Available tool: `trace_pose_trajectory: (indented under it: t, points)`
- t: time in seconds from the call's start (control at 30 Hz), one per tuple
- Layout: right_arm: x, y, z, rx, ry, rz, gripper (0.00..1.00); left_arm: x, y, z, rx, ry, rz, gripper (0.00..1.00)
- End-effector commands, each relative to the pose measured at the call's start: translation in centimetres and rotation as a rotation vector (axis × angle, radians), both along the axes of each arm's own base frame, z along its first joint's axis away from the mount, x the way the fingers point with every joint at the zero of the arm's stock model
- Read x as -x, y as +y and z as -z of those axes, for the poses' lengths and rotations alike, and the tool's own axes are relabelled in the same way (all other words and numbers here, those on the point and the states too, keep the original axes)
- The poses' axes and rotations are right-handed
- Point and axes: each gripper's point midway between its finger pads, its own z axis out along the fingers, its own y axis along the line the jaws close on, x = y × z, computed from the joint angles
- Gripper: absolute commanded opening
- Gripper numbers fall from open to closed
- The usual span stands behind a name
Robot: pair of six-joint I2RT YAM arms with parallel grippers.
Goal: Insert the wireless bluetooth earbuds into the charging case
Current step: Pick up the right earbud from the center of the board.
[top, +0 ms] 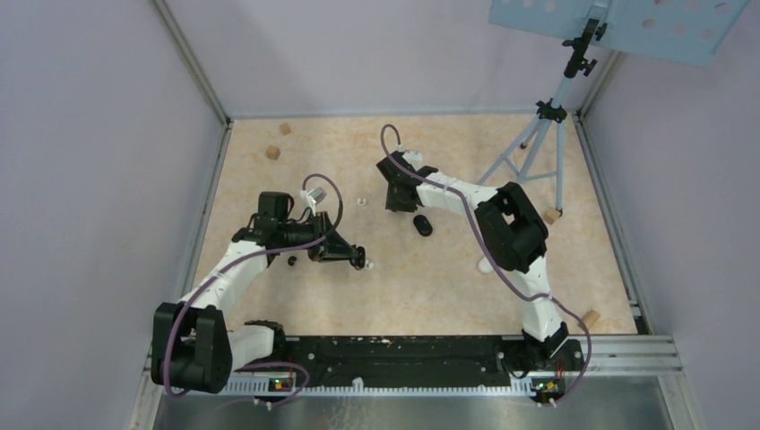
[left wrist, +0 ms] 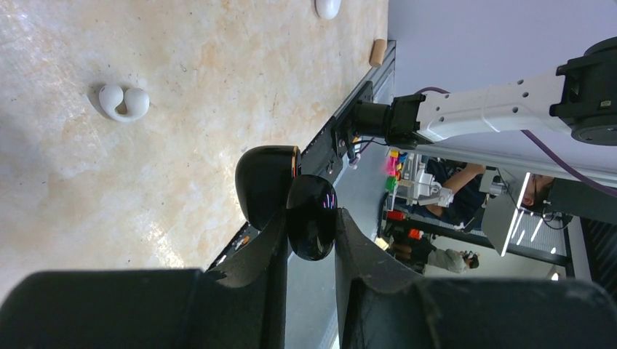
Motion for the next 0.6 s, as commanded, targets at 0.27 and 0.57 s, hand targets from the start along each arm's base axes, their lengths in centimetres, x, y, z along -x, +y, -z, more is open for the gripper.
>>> trace_pose_trajectory:
  t: [0.27, 0.57]
  points:
    - [-0.6, 0.4, -0.7, -0.013, -0.044, -0.028, 0.12, -0.2, -0.1, -1.0, 0.007, -0.063, 0.041, 0.0]
    - [3.6, -0.8, -4.4, -0.047, -0.082, -0.249, 0.03, -0.5, -0.2, -0.9, 0.011, -0.056, 0.035, 0.0]
